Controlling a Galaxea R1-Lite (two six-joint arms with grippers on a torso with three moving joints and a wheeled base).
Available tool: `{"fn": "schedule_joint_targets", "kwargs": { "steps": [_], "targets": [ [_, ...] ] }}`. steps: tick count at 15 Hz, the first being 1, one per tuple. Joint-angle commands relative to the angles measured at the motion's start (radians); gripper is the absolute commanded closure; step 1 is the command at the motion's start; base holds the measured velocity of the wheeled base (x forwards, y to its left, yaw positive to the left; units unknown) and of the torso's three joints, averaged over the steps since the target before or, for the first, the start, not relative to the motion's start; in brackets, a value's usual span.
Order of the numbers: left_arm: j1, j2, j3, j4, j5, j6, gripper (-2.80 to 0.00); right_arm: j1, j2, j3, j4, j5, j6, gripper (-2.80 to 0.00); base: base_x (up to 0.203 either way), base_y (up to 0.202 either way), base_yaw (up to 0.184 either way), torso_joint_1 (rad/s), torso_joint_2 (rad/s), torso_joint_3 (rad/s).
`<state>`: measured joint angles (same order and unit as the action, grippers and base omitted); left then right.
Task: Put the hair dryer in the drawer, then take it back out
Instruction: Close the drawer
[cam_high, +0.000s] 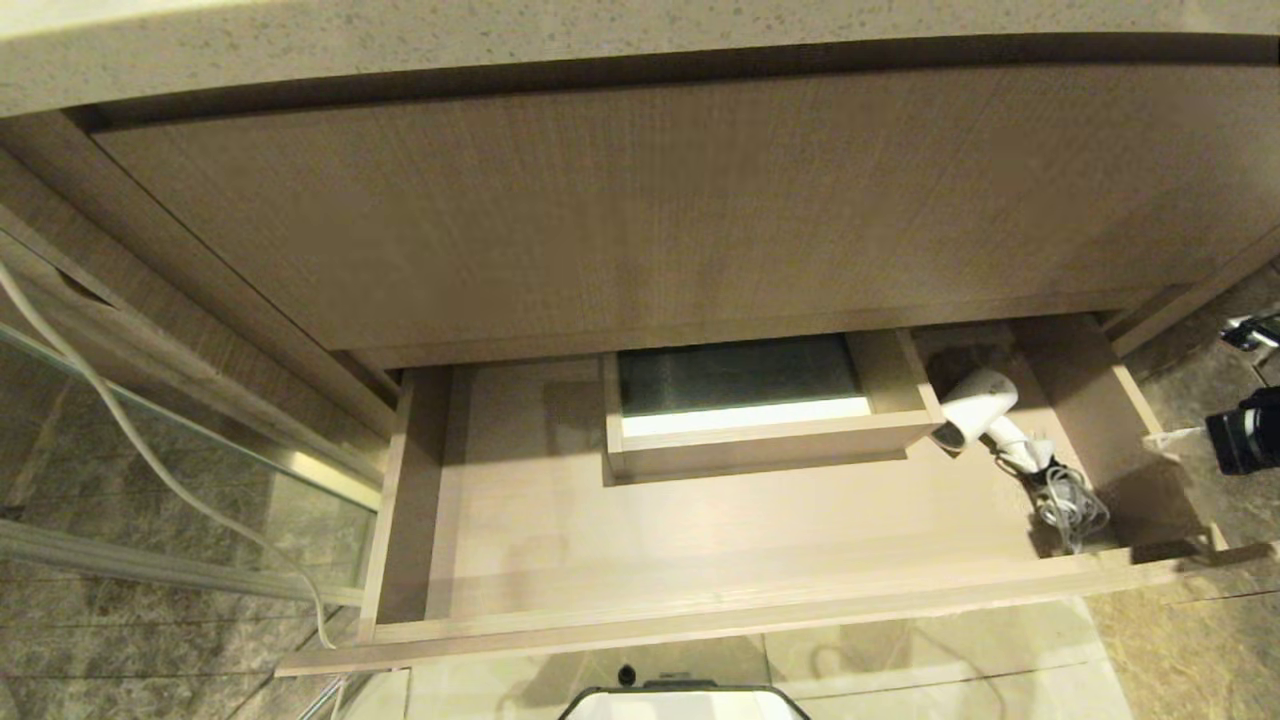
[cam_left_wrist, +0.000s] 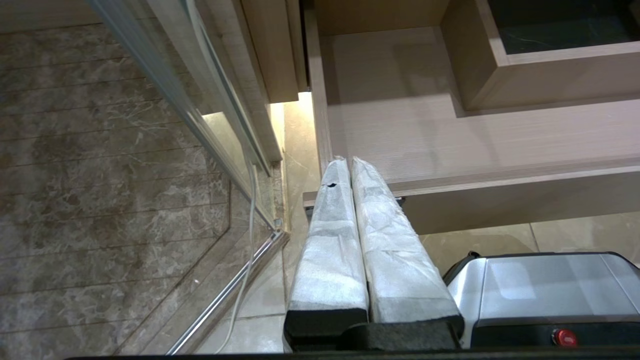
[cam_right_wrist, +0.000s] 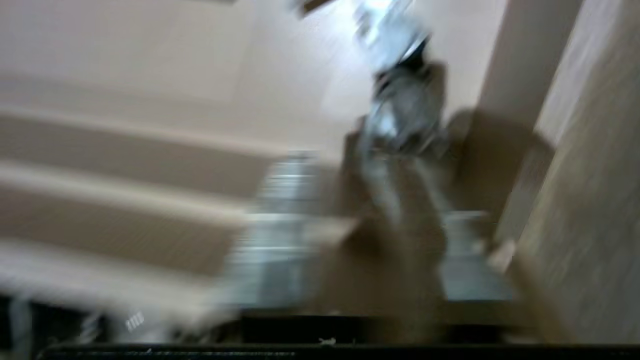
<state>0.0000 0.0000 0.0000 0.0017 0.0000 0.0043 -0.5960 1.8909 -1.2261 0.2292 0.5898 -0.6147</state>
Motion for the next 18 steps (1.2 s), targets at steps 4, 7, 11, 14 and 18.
{"fn": "schedule_joint_targets", "kwargs": {
  "steps": [4,7,11,14,18],
  "targets": [
    [0.000,0.000,0.000,0.000,0.000,0.000,0.00,-0.006,-0.301,0.292,0.232,-0.166,-0.068,0.00,0.000,0.000,0.000,0.000,0.00,0.000],
    [0.000,0.000,0.002,0.000,0.000,0.000,0.00,-0.005,-0.287,0.376,0.260,-0.225,-0.139,0.00,0.000,0.000,0.000,0.000,0.00,0.000],
    [0.000,0.000,0.002,0.000,0.000,0.000,0.00,-0.003,-0.165,0.345,0.248,-0.250,-0.231,0.00,0.000,0.000,0.000,0.000,0.00,0.000],
    [0.000,0.000,0.002,0.000,0.000,0.000,0.00,0.002,-0.077,0.278,0.248,-0.274,-0.275,0.00,0.000,0.000,0.000,0.000,0.00,0.000],
    [0.000,0.000,0.000,0.000,0.000,0.000,0.00,0.003,-0.006,0.246,0.265,-0.344,-0.341,0.00,0.000,0.000,0.000,0.000,0.00,0.000]
  ]
}}
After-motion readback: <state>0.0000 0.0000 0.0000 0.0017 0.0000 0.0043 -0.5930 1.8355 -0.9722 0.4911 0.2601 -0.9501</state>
